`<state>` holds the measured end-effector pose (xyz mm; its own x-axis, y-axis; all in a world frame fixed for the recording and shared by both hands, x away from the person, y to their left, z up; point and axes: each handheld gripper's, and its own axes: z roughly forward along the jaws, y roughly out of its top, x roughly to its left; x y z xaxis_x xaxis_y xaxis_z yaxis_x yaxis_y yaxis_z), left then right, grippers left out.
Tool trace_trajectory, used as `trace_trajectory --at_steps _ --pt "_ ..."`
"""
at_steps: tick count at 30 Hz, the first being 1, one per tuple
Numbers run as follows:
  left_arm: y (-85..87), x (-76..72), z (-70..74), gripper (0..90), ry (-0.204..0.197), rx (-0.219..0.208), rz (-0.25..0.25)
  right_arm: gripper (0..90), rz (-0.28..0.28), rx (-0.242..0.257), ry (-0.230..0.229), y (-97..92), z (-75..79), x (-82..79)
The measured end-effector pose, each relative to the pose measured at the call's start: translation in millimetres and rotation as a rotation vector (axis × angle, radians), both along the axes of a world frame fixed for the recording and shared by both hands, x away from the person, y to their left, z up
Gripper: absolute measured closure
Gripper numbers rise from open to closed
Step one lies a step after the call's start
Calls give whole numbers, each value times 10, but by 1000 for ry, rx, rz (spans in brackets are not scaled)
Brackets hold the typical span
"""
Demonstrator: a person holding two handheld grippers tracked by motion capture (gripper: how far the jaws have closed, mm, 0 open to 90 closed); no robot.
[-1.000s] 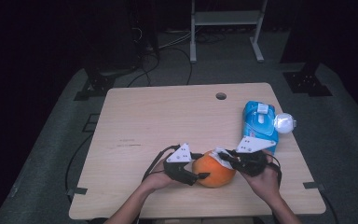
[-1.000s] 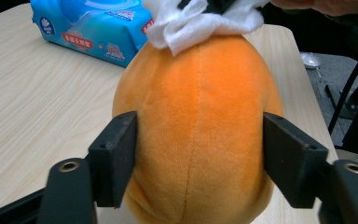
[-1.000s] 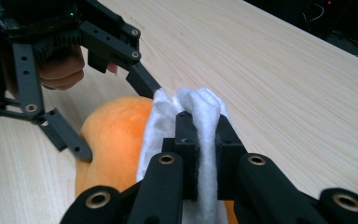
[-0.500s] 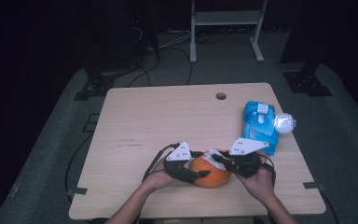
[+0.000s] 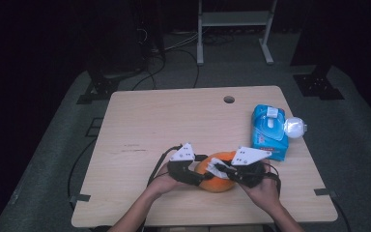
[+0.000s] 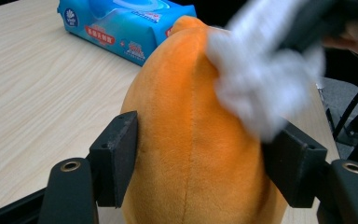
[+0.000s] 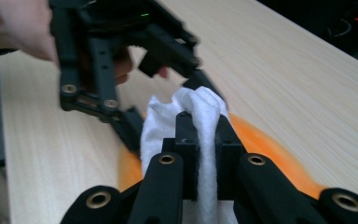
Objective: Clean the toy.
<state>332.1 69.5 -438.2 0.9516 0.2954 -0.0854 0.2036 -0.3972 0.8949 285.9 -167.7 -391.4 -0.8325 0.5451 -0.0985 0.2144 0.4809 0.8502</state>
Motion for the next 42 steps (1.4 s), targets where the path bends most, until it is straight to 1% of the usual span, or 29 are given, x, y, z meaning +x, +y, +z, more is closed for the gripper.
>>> trace_trajectory --at_steps 2,3,4,5,6,9,10,11,13,14,15,16,17,20,23,26,27,28,29,30,31,32,33,35,36,37,38,41,42 --pt "22 12 -11 326 6 -3 -2 829 -43 18 10 -130 -10 68" --pt "22 12 -11 327 6 -3 -2 829 -43 18 10 -130 -10 68" --pt "34 21 -20 327 10 -7 -5 829 -74 41 27 -229 -28 109" --pt "34 21 -20 326 10 -7 -5 829 -74 41 27 -229 -28 109" --pt "26 21 -14 318 12 -7 -13 829 -85 72 52 -295 -48 133" --pt "-4 7 26 192 0 4 -16 829 -81 70 56 -278 -69 129" --pt "-29 -17 71 172 -28 1 -21 830 -72 54 47 -224 -75 105" --pt "-29 -17 71 164 -28 1 -21 830 -72 54 47 -224 -75 105" --pt "-71 -43 81 191 -37 1 -28 830 -56 63 46 -179 -66 83" --pt "-82 -65 52 230 -62 29 -33 829 -34 46 27 -97 -58 39" --pt "-82 -65 52 250 -62 29 -33 829 -34 46 27 -97 -58 39" --pt "-35 -44 39 272 -50 26 -35 829 -26 28 8 -53 -61 5" --pt "-10 -31 30 290 -44 19 -33 830 -23 31 6 -57 -58 7" --pt "31 -2 19 312 -24 8 -19 830 -38 48 16 -123 -45 47" --pt "47 16 14 316 -18 5 -14 830 -54 57 22 -172 -52 61" --pt "79 55 -4 318 7 -6 27 830 -71 58 20 -218 -57 54" --pt "79 55 -4 317 7 -6 27 830 -71 58 20 -218 -57 54" --pt "71 84 -16 316 37 -22 63 830 -57 62 24 -179 -62 31" --pt "58 97 -23 316 56 -32 75 830 -36 60 26 -137 -69 16" --pt "43 103 -29 318 58 -37 71 830 -7 52 29 -79 -83 -3" --pt "43 103 -29 320 58 -37 71 830 -7 52 29 -79 -83 -3" --pt "33 99 -25 320 47 -31 61 830 15 31 28 -9 -100 -25" --pt "48 81 -15 329 31 -13 53 830 25 -20 4 91 -125 -58" --pt "67 79 -17 334 34 -16 49 831 29 -15 8 85 -122 -50" --pt "82 80 -23 337 33 -18 50 831 17 12 17 23 -110 -17" --pt "93 80 -26 337 34 -20 44 831 17 12 17 23 -110 -17" --pt "104 81 -27 339 35 -18 32 831 -5 33 23 -61 -102 18" --pt "105 80 -31 340 36 -21 31 830 -45 61 31 -194 -100 73" --pt "106 78 -32 340 35 -20 29 830 -45 61 31 -194 -100 73"
